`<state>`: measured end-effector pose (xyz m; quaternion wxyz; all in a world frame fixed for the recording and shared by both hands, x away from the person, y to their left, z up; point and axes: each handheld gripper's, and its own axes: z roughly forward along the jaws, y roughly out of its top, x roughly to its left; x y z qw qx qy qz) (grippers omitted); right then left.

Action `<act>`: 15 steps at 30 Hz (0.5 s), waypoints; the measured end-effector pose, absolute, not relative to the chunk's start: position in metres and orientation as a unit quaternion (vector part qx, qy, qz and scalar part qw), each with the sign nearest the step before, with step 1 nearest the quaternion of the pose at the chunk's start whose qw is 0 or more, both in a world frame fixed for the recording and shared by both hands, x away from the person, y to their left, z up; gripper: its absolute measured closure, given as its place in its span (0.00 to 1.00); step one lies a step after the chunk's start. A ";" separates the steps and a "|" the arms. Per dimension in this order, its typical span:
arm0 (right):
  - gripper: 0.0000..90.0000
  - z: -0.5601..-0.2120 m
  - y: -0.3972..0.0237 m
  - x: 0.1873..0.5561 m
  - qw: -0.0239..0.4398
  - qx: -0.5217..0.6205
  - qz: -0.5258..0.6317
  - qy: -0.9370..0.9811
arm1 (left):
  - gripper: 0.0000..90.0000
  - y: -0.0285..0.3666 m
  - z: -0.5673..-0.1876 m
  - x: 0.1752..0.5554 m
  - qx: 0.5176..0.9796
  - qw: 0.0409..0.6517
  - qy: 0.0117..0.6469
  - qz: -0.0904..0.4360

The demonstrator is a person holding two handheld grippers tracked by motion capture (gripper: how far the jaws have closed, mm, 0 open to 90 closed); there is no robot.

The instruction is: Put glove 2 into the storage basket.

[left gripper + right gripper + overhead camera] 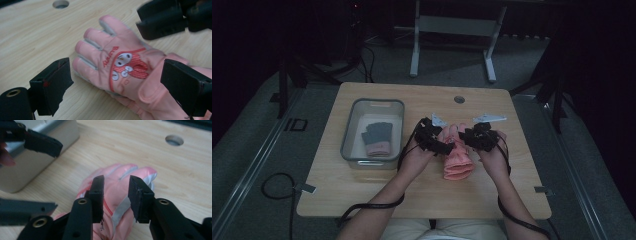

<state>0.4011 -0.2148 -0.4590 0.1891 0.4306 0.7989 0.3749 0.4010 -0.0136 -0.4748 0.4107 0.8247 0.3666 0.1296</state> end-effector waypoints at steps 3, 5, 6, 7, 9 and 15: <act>0.66 -0.469 -0.214 0.405 0.190 0.433 0.354 0.807 | 0.13 -0.013 -0.482 0.408 0.817 0.413 0.386 0.108; 0.60 -0.479 -0.216 0.409 0.178 0.441 0.339 0.812 | 0.16 -0.014 -0.492 0.413 0.809 0.408 0.414 0.093; 0.58 -0.486 -0.218 0.411 0.168 0.445 0.332 0.815 | 0.16 -0.015 -0.496 0.415 0.809 0.404 0.418 0.089; 0.56 -0.489 -0.220 0.413 0.163 0.447 0.328 0.816 | 0.16 -0.015 -0.501 0.418 0.810 0.399 0.423 0.071; 0.53 -0.497 -0.225 0.416 0.150 0.452 0.322 0.818 | 0.16 -0.018 -0.512 0.423 0.816 0.378 0.432 0.063; 0.49 -0.512 -0.232 0.427 0.106 0.457 0.306 0.829 | 0.27 -0.020 -0.537 0.434 0.804 0.372 0.463 -0.006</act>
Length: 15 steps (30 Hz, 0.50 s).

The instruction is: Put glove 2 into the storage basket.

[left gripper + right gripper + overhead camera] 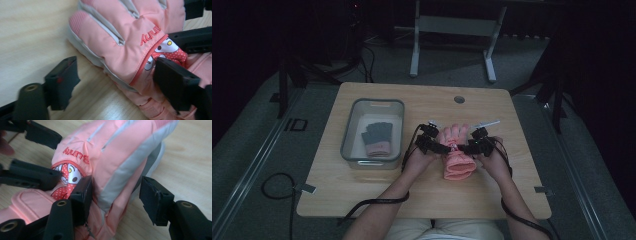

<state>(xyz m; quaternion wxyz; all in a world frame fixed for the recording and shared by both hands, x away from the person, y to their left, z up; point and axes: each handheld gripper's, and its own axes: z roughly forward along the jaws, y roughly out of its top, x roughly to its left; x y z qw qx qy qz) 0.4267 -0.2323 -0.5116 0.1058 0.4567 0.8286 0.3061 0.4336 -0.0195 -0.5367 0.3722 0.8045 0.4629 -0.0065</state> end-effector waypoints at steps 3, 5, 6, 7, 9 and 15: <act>0.49 -0.517 -0.232 0.431 0.082 0.467 0.304 0.826 | 0.37 -0.019 -0.545 0.435 0.792 0.385 0.473 -0.033; 0.49 -0.521 -0.234 0.434 0.063 0.476 0.310 0.821 | 0.37 -0.017 -0.551 0.437 0.784 0.389 0.482 -0.052; 0.49 -0.523 -0.235 0.435 0.049 0.481 0.315 0.817 | 0.37 -0.016 -0.552 0.438 0.781 0.393 0.483 -0.058; 0.51 -0.525 -0.236 0.435 0.041 0.485 0.320 0.813 | 0.41 -0.017 -0.553 0.438 0.778 0.396 0.483 -0.067; 0.55 -0.528 -0.238 0.436 0.025 0.489 0.334 0.806 | 0.52 -0.017 -0.555 0.439 0.773 0.403 0.482 -0.087; 0.69 -0.524 -0.232 0.431 0.042 0.486 0.334 0.806 | 0.78 -0.021 -0.546 0.439 0.788 0.394 0.467 -0.080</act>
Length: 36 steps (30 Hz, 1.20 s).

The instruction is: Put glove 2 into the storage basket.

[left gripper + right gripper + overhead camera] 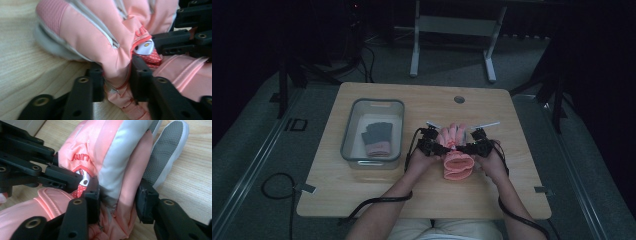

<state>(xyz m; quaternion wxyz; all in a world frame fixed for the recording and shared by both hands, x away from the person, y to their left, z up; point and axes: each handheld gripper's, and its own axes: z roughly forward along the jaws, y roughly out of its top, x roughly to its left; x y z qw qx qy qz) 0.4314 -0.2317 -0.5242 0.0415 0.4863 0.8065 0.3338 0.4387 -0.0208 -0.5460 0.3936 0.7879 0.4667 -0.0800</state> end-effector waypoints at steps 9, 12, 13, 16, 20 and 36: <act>0.72 -0.518 -0.234 0.426 0.042 0.482 0.351 0.802 | 0.84 -0.021 -0.531 0.437 0.799 0.391 0.449 -0.084; 0.72 -0.513 -0.234 0.423 0.045 0.479 0.361 0.799 | 0.84 -0.019 -0.521 0.435 0.802 0.395 0.442 -0.074; 0.72 -0.510 -0.235 0.422 0.045 0.477 0.367 0.797 | 0.84 -0.018 -0.517 0.433 0.801 0.399 0.441 -0.070; 0.72 -0.498 -0.234 0.419 0.057 0.473 0.379 0.794 | 0.84 -0.016 -0.503 0.431 0.801 0.407 0.435 -0.058; 0.72 -0.480 -0.233 0.417 0.063 0.465 0.394 0.790 | 0.84 -0.014 -0.484 0.427 0.799 0.415 0.433 -0.039; 0.72 -0.427 -0.205 0.420 0.092 0.422 0.415 0.800 | 0.84 0.015 -0.432 0.418 0.792 0.426 0.438 0.018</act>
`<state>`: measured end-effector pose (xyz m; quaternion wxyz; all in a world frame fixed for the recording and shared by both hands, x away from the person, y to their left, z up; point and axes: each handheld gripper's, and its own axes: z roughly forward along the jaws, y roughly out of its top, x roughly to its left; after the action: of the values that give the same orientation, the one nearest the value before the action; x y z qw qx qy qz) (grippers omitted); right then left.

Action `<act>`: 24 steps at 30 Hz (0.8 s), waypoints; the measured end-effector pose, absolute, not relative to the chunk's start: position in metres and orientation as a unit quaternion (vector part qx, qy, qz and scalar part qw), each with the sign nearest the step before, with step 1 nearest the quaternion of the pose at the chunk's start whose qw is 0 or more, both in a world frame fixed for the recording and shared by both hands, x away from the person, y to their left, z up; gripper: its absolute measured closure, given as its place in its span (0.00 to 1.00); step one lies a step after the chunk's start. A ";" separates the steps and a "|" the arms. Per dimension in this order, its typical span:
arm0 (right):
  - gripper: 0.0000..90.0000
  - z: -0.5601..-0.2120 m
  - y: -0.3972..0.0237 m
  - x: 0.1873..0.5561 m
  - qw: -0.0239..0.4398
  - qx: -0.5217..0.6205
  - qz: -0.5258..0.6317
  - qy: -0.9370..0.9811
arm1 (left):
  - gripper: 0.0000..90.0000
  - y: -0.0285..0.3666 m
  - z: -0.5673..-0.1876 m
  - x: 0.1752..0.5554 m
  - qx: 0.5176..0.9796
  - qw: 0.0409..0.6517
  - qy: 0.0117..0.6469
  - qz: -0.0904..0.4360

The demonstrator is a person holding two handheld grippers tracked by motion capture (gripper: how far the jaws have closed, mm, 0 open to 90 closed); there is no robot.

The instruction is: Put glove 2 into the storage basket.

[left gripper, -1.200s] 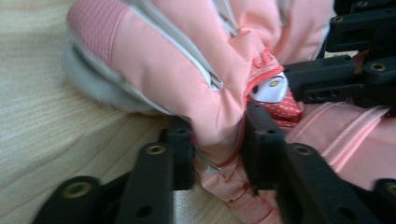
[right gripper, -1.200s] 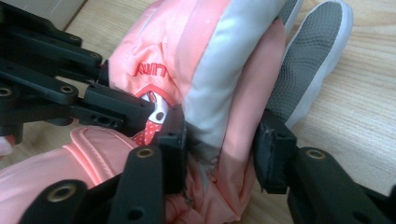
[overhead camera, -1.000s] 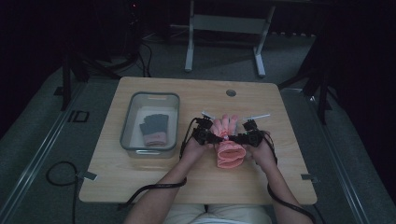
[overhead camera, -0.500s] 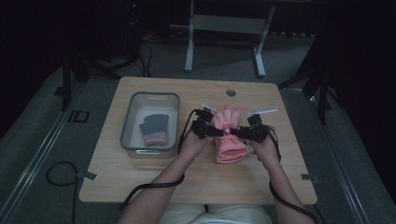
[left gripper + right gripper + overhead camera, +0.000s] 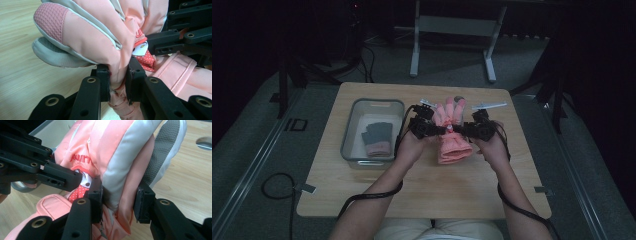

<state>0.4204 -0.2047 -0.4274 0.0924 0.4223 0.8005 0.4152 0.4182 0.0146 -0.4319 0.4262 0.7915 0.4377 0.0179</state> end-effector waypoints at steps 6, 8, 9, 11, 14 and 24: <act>0.72 -0.419 -0.189 0.424 0.092 0.412 0.416 0.806 | 0.84 0.031 -0.422 0.417 0.787 0.425 0.446 0.029; 0.72 -0.416 -0.183 0.426 0.091 0.406 0.417 0.808 | 0.84 0.038 -0.419 0.417 0.784 0.424 0.452 0.030; 0.72 -0.414 -0.178 0.427 0.091 0.404 0.417 0.809 | 0.84 0.041 -0.418 0.417 0.783 0.424 0.454 0.032; 0.72 -0.413 -0.171 0.428 0.091 0.400 0.417 0.811 | 0.84 0.047 -0.416 0.417 0.781 0.422 0.458 0.035; 0.72 -0.411 -0.161 0.431 0.086 0.395 0.420 0.812 | 0.84 0.057 -0.413 0.415 0.781 0.416 0.464 0.042; 0.72 -0.403 -0.126 0.437 0.075 0.377 0.429 0.818 | 0.84 0.090 -0.401 0.411 0.771 0.411 0.482 0.059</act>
<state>0.4373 -0.1261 -0.4028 0.0748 0.3766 0.8178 0.4287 0.4110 0.0902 -0.4011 0.4113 0.7715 0.4819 0.0587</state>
